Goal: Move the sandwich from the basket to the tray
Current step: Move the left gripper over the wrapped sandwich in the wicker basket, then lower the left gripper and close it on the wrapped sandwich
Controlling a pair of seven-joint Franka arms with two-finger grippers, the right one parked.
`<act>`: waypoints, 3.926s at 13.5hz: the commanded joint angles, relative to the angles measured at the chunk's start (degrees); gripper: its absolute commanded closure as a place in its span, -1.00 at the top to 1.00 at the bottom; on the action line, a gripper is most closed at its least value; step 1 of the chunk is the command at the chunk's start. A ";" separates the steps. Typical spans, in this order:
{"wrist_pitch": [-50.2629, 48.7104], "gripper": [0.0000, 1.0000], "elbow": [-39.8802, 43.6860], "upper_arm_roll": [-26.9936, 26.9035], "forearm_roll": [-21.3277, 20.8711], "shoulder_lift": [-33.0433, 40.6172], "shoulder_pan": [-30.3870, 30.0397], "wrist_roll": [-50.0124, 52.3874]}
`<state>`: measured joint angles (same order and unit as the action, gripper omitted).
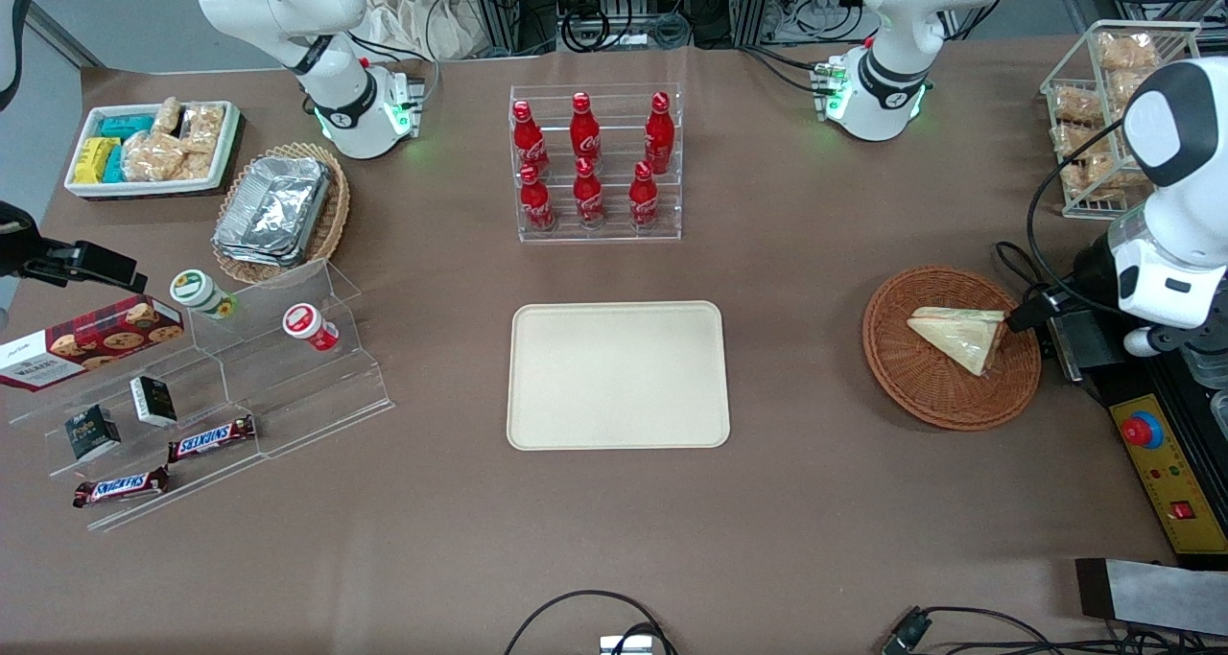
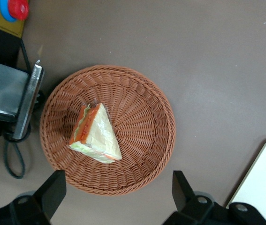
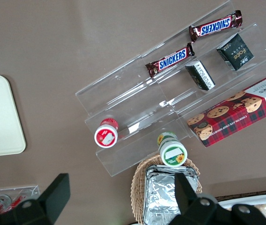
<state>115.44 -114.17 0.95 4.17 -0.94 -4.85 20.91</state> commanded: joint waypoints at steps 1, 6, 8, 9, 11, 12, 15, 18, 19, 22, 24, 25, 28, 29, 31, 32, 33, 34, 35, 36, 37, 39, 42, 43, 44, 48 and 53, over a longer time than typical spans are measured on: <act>5.30 1.00 -6.66 0.20 2.59 3.22 -1.65 0.53; 11.30 1.00 -13.53 0.11 4.53 3.84 -3.15 0.80; 11.39 1.00 -14.49 0.11 4.53 3.05 -5.43 0.88; 12.00 1.00 -14.94 0.11 4.53 2.87 -6.05 0.88; 14.71 1.00 -16.69 0.11 4.53 2.17 -6.93 0.88; 16.82 1.00 -18.09 0.11 4.61 2.00 -7.02 0.88; 22.71 1.00 -21.52 0.11 5.75 0.94 -6.93 0.88; 24.30 1.00 -22.14 0.20 6.55 -0.29 -6.84 0.88; 25.26 1.00 -22.41 0.20 6.64 -0.81 -6.93 0.88; 29.04 1.00 -23.99 0.20 7.16 -2.22 -6.85 0.88; 31.07 1.00 -24.52 0.28 7.95 -3.45 -6.67 0.88; 32.03 1.00 -24.87 0.29 8.13 -3.80 -6.58 0.88; 35.55 1.00 -25.92 0.37 8.39 -5.47 -6.41 0.88; 36.08 1.00 -26.01 0.37 8.39 -5.82 -6.32 0.88; 36.35 1.00 -26.01 0.46 8.74 -6.27 -6.32 0.88; 36.87 0.96 -26.01 0.55 9.09 -6.44 -6.23 0.88; 37.40 0.81 -26.01 0.64 9.10 -6.79 -6.23 0.88; 37.49 0.65 -26.01 0.64 9.10 -6.88 -6.14 0.88; 37.49 0.34 -26.01 0.64 9.10 -6.80 -6.14 0.88; 37.49 -0.06 -26.01 0.64 9.10 -6.80 -6.14 0.88; 37.49 -0.39 -26.01 0.72 9.10 -6.80 -6.05 0.88; 37.40 -0.85 -25.93 0.72 9.10 -6.71 -5.35 0.97; 36.79 -0.95 -25.58 0.81 9.10 -5.92 -4.30 2.45; 36.79 -0.95 -25.49 0.81 9.10 -5.31 -3.60 3.34; 36.70 -0.95 -25.49 0.81 9.10 -4.60 -2.90 3.52; 33.29 -0.95 -24.70 1.42 7.96 -0.83 -2.63 2.56; 28.72 -0.95 -23.29 4.06 7.60 3.13 -2.63 -3.13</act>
<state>147.37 -138.24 4.82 12.27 -0.03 -7.47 20.94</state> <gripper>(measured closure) 0.802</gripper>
